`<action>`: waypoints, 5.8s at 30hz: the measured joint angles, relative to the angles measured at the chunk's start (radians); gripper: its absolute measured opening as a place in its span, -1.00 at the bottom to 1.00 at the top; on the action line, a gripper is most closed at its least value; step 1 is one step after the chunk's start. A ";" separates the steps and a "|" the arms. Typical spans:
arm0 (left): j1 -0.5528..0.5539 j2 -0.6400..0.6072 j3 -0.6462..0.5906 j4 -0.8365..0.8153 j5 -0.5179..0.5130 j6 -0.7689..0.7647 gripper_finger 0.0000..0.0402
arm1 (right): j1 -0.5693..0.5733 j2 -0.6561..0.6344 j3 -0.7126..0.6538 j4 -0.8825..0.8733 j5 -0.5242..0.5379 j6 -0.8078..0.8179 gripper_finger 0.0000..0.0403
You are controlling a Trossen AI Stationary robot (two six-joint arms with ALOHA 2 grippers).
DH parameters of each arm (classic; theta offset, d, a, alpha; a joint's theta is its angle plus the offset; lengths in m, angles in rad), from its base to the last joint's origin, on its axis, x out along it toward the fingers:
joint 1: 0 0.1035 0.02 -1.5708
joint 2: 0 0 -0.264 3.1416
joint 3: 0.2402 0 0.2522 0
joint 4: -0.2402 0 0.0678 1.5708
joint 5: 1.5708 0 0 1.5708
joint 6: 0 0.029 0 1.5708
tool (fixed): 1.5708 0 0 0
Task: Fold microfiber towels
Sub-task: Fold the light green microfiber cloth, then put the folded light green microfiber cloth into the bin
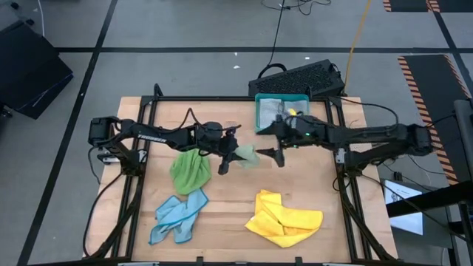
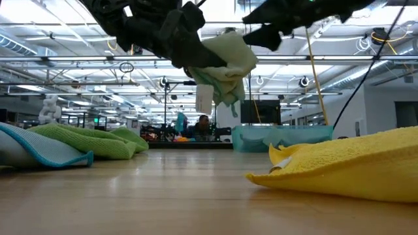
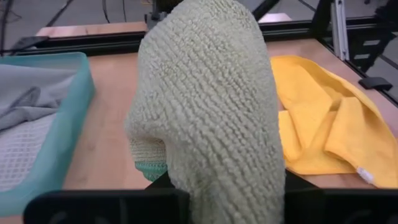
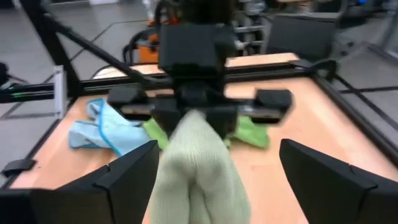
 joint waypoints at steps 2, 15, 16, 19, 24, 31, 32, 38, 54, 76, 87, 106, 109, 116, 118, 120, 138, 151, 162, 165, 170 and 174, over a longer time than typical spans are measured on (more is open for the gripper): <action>-0.006 0.000 0.000 -0.002 -0.001 0.000 -0.69 | 0.000 0.059 0.042 -0.017 -0.029 -0.015 0.62; -0.022 0.000 0.000 -0.022 -0.030 -0.002 -0.69 | 0.001 0.272 0.194 -0.155 -0.153 -0.056 0.49; -0.022 0.000 0.000 -0.020 -0.030 -0.001 -0.69 | 0.001 0.274 0.195 -0.160 -0.153 -0.056 0.44; -0.022 0.000 0.000 -0.018 -0.030 0.001 -0.69 | 0.001 0.274 0.195 -0.169 -0.157 -0.056 0.24; -0.022 0.000 0.000 -0.011 -0.030 0.003 -0.69 | 0.000 0.274 0.195 -0.164 -0.178 -0.056 -0.23; -0.021 0.000 -0.002 -0.003 -0.030 -0.025 -0.67 | 0.000 0.273 0.195 -0.163 -0.178 -0.074 -0.78; -0.022 0.000 -0.002 -0.001 -0.030 -0.046 -0.63 | 0.000 0.272 0.194 -0.163 -0.178 -0.075 -0.78; -0.038 0.000 -0.001 0.011 -0.128 -0.109 -0.10 | -0.005 0.244 0.193 -0.180 -0.165 -0.069 -0.78; -0.016 -0.173 -0.002 -0.453 -0.501 -0.078 0.61 | -0.133 0.032 0.193 -0.412 -0.123 -0.016 -0.78; -0.154 -0.172 -0.008 -0.350 -0.500 -0.109 -0.09 | -0.752 0.034 0.083 -0.403 -0.454 0.081 -0.78; -0.193 -0.172 -0.008 -0.350 -0.499 -0.108 -0.11 | -1.047 0.182 0.084 -0.554 -0.616 0.002 -0.78; -0.192 -0.172 -0.008 -0.350 -0.499 -0.102 -0.13 | -1.056 0.289 0.084 -0.604 -0.225 -0.077 -0.07; -0.192 -0.172 -0.008 -0.350 -0.498 -0.102 -0.13 | -1.047 0.266 0.084 -0.602 -0.198 -0.094 0.10; -0.192 -0.172 -0.008 -0.350 -0.498 -0.101 -0.13 | -1.017 0.176 0.084 -0.614 -0.061 -0.152 0.33; -0.192 -0.172 -0.008 -0.350 -0.498 -0.102 -0.13 | -1.012 0.147 0.084 -0.614 -0.058 -0.153 0.35; -0.192 -0.172 -0.008 -0.350 -0.498 -0.101 -0.13 | -1.003 0.120 0.084 -0.622 -0.028 -0.160 0.34; -0.192 -0.171 -0.008 -0.345 -0.498 -0.098 -0.13 | -0.792 0.011 0.084 -0.448 0.112 -0.047 -0.02; -0.192 -0.171 -0.008 -0.305 -0.498 -0.090 -0.13 | -0.693 0.311 0.155 -0.182 0.064 -0.036 -0.97; -0.192 -0.171 -0.008 -0.306 -0.498 -0.086 -0.13 | -0.703 0.329 0.133 -0.453 0.066 -0.048 -0.99; -0.192 -0.171 -0.008 -0.306 -0.498 -0.083 -0.13 | -0.703 0.277 0.042 -0.386 0.098 -0.027 -1.00; -0.192 -0.171 -0.008 -0.306 -0.498 -0.082 -0.13 | -0.717 0.240 -0.138 -0.170 0.110 -0.009 -1.00; -0.192 -0.171 -0.008 -0.306 -0.498 -0.082 -0.13 | -0.718 0.241 -0.234 -0.048 0.109 0.008 -1.00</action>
